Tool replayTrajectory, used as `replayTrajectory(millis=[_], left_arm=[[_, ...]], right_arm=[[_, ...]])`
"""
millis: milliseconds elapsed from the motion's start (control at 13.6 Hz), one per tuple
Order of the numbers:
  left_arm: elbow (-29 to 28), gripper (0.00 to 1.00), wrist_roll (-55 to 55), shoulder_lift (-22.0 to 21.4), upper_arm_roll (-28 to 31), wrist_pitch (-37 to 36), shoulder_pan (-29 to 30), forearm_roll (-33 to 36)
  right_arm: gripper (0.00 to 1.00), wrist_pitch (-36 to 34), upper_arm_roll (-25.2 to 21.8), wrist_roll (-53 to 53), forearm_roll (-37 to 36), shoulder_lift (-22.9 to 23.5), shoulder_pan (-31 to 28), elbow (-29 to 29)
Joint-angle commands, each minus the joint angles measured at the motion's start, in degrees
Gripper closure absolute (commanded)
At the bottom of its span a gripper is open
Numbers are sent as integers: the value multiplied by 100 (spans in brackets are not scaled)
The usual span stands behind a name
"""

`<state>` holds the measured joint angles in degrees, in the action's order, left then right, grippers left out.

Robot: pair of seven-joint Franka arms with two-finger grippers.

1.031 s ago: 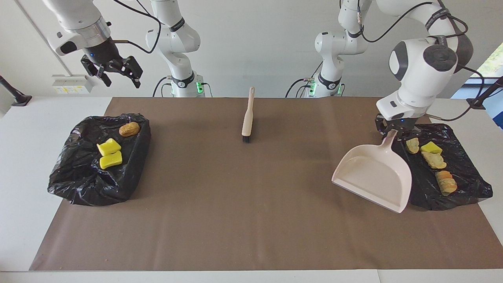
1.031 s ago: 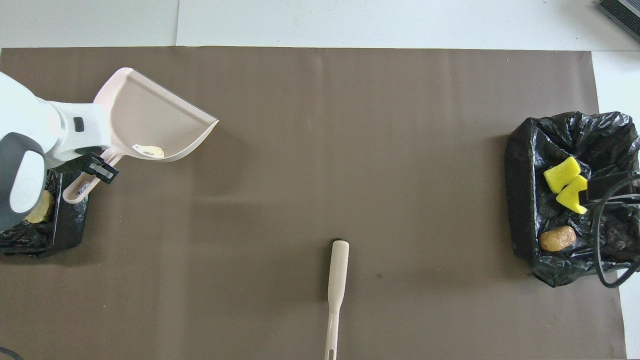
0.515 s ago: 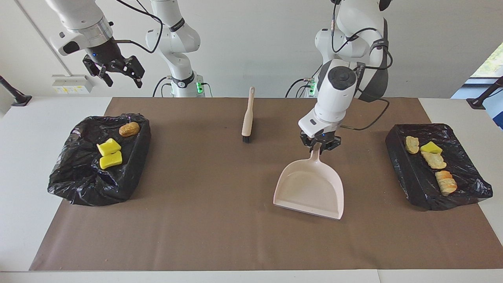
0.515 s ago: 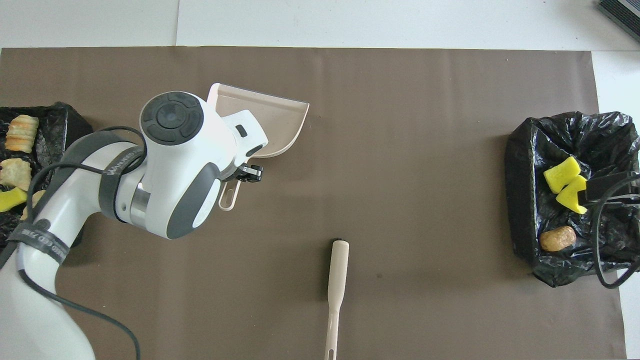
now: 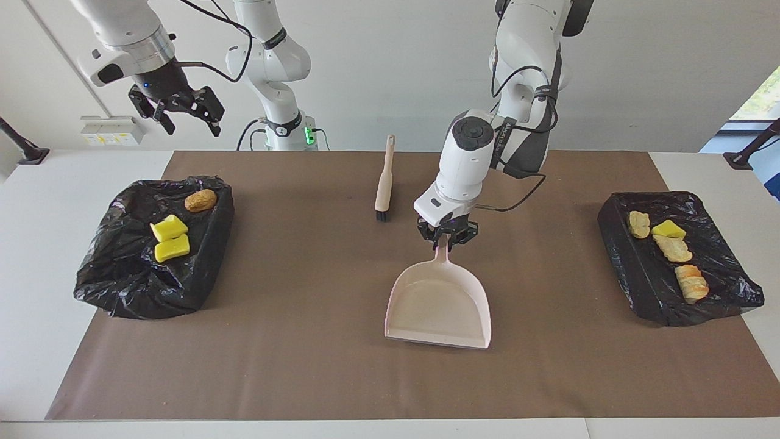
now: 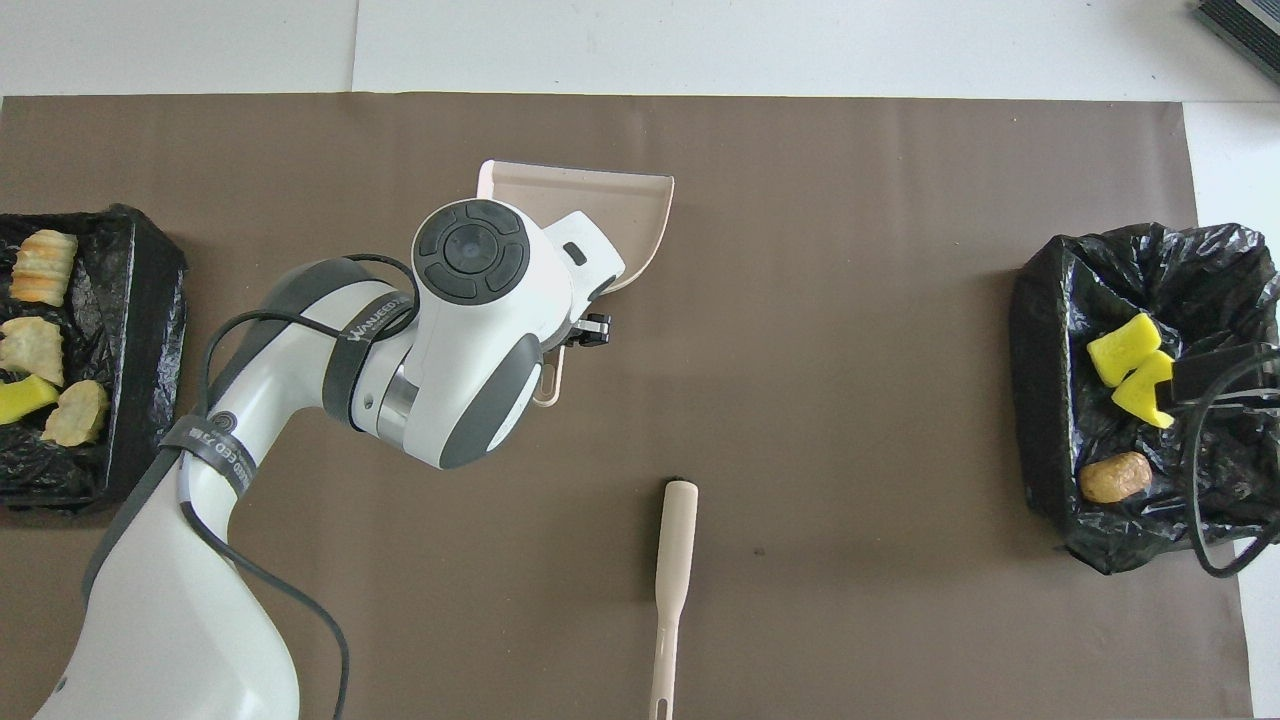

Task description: Sweep and dump trash in bin

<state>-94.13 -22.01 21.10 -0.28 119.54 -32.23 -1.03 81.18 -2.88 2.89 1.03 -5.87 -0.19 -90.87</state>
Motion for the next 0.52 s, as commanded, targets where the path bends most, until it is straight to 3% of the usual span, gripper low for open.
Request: replayTrajectory(millis=[0,147,294,442], left_arm=[[570,100,-426,333,125,-53,-336,-81],[824,100,-751,630,142,-79,-503,-11],[1508,100,-1111,1219,151,-272,-662,-2],[1670,100,-1331,1396,160,-308,-784,7]], right_arm=[[0,12,7,-42,20,-125,-25,-132],[0,12,7,-42,28,-125,-25,-132],[0,12,7,-42,28,-125,-25,-132],[0,12,-2,-42,28,-125,-25,-132]])
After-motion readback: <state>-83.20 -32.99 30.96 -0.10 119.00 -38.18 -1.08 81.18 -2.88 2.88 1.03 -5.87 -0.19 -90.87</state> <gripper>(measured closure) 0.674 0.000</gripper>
